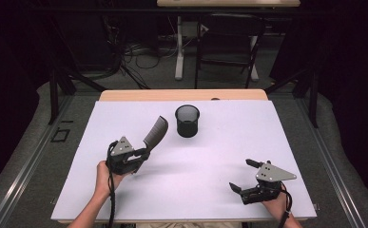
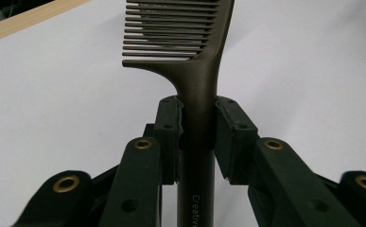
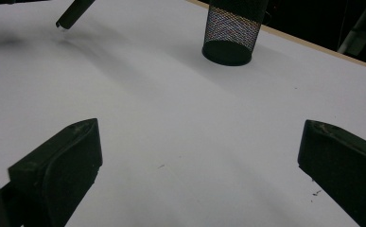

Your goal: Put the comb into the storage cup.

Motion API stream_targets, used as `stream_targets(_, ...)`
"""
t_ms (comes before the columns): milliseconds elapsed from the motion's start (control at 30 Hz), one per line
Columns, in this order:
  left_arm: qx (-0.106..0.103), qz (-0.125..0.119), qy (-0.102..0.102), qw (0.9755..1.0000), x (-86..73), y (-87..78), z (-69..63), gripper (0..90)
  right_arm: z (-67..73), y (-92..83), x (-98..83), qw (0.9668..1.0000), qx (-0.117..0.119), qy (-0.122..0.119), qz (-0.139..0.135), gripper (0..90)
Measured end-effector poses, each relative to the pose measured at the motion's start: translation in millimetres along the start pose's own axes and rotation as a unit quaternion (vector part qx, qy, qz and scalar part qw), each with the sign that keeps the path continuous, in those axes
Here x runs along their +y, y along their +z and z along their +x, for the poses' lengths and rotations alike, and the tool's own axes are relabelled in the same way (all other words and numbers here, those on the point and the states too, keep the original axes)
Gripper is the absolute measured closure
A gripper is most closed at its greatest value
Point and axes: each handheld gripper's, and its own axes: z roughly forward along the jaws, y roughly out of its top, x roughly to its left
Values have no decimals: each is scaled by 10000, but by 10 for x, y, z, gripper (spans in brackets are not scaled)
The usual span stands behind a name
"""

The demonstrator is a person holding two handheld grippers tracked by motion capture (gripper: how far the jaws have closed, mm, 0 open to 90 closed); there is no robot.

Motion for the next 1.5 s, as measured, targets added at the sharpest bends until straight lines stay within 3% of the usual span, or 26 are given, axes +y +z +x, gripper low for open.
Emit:
stream_targets(400, 90, -205, -166, 9996, 40, 46, 18, 727, 2, 11, 0, 10000, -7, 23, -10, 4)
stream_targets(1033, 146, -501, -131, 9986, 183, 153, 7, 727, -3, 22, 2, 10000, -22, 46, -6, 0)
stream_targets(1500, 91, -573, -141, 9982, 274, 234, 47, 727, 1, 19, 5, 10000, -8, 22, 1, 0)
